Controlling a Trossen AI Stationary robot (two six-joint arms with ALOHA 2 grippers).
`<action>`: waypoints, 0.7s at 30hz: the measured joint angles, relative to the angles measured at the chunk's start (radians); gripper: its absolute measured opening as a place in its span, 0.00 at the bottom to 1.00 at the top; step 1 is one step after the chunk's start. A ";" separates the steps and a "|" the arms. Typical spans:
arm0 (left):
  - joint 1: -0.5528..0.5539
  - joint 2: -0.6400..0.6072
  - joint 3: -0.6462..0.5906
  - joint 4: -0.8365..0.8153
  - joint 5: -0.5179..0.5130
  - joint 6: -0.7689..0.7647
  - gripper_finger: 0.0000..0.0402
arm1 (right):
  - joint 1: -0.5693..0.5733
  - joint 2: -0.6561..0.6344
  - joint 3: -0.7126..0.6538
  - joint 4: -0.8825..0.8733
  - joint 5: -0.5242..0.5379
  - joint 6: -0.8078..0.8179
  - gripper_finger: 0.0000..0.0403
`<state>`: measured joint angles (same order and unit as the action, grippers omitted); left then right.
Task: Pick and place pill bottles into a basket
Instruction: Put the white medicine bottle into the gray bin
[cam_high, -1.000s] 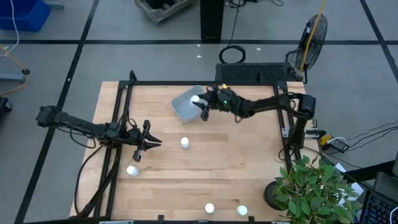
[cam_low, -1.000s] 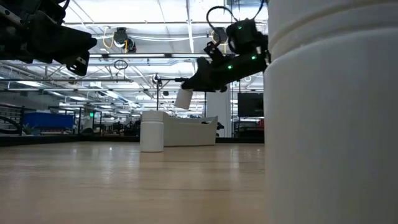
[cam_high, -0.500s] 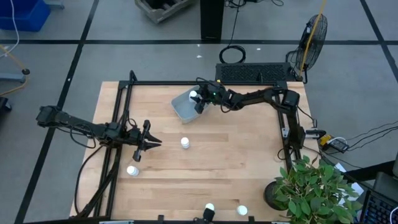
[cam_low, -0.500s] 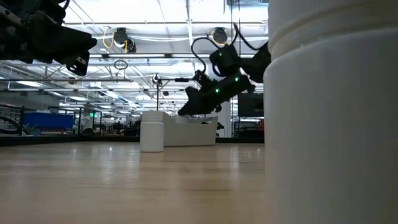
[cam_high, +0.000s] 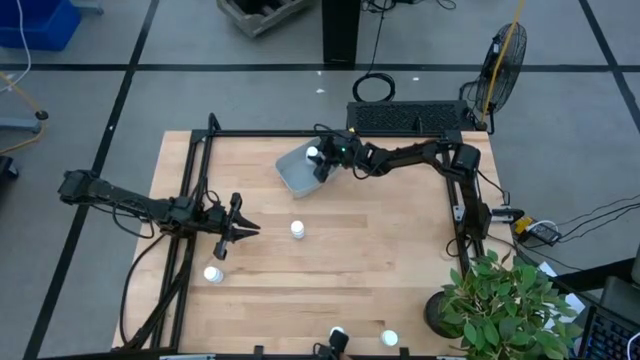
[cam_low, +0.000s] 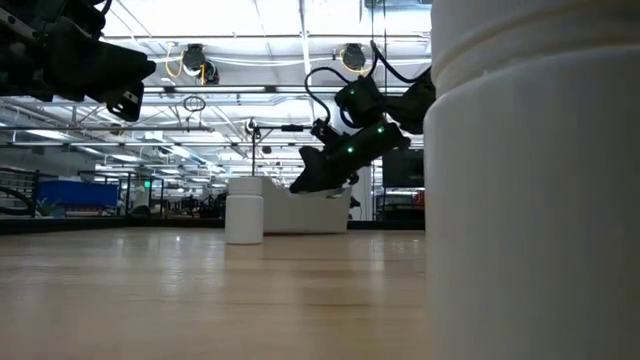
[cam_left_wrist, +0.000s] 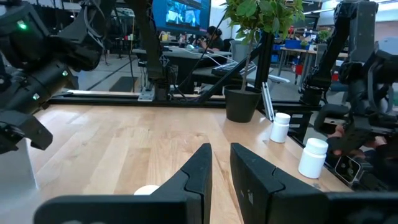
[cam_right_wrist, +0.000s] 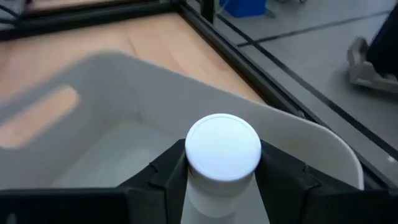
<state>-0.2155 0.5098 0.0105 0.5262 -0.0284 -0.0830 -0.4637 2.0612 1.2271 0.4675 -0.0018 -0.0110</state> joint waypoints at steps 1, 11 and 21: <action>0.000 0.000 0.000 0.000 0.000 0.000 0.16 | 0.000 -0.001 0.000 -0.007 0.000 -0.002 0.39; 0.000 0.000 0.000 0.000 0.000 0.000 0.16 | 0.000 -0.001 0.001 -0.008 0.000 -0.009 0.41; 0.000 0.000 0.000 0.000 0.000 0.000 0.16 | 0.021 0.000 0.001 -0.006 0.004 -0.039 0.47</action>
<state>-0.2157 0.5102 0.0105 0.5262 -0.0281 -0.0830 -0.4428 2.0613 1.2278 0.4610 0.0023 -0.0498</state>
